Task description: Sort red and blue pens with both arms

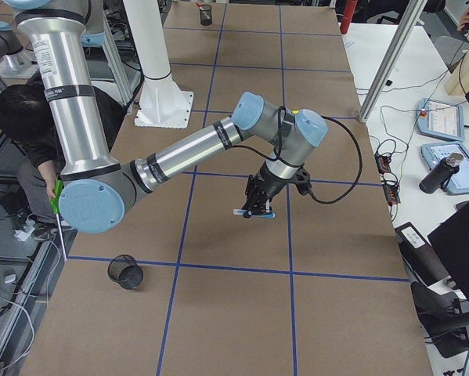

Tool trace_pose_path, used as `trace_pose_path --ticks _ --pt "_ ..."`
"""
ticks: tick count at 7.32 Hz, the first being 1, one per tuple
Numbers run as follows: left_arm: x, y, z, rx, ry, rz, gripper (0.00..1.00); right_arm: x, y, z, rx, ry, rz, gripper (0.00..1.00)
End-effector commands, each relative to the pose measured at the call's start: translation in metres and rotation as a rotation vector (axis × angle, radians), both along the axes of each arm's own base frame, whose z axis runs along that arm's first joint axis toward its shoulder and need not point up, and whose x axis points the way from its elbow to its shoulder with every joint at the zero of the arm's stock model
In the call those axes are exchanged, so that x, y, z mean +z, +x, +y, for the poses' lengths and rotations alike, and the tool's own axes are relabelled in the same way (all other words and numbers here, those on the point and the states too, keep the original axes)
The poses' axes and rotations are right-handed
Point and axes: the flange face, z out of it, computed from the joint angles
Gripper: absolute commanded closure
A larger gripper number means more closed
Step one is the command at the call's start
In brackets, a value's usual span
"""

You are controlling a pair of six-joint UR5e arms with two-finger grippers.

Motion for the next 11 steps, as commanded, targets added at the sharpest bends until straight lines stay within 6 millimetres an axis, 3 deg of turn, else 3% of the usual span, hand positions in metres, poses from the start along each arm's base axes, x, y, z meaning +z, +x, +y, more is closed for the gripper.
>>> trace_pose_path --ticks 1,4,5,7,9,11 --pt "-0.004 -0.007 -0.019 -0.009 0.037 -0.014 0.0 0.005 0.004 0.004 -0.003 -0.009 0.003 1.0" --pt "-0.031 -0.046 -0.114 -0.006 0.273 -0.112 0.0 0.062 0.023 0.053 0.022 -0.121 0.0 1.0" --pt "-0.038 -0.056 -0.14 -0.008 0.404 -0.17 0.0 0.085 0.026 0.08 -0.004 -0.157 -0.018 1.0" --pt "-0.069 -0.077 -0.196 -0.006 0.527 -0.225 0.0 0.148 0.033 0.157 0.004 -0.303 -0.049 1.0" --pt "-0.084 -0.077 -0.222 -0.009 0.591 -0.23 0.0 0.184 0.041 0.223 0.009 -0.405 -0.077 1.0" --pt "-0.092 -0.08 -0.235 -0.026 0.634 -0.24 0.0 0.213 0.045 0.279 0.0 -0.499 -0.106 1.0"
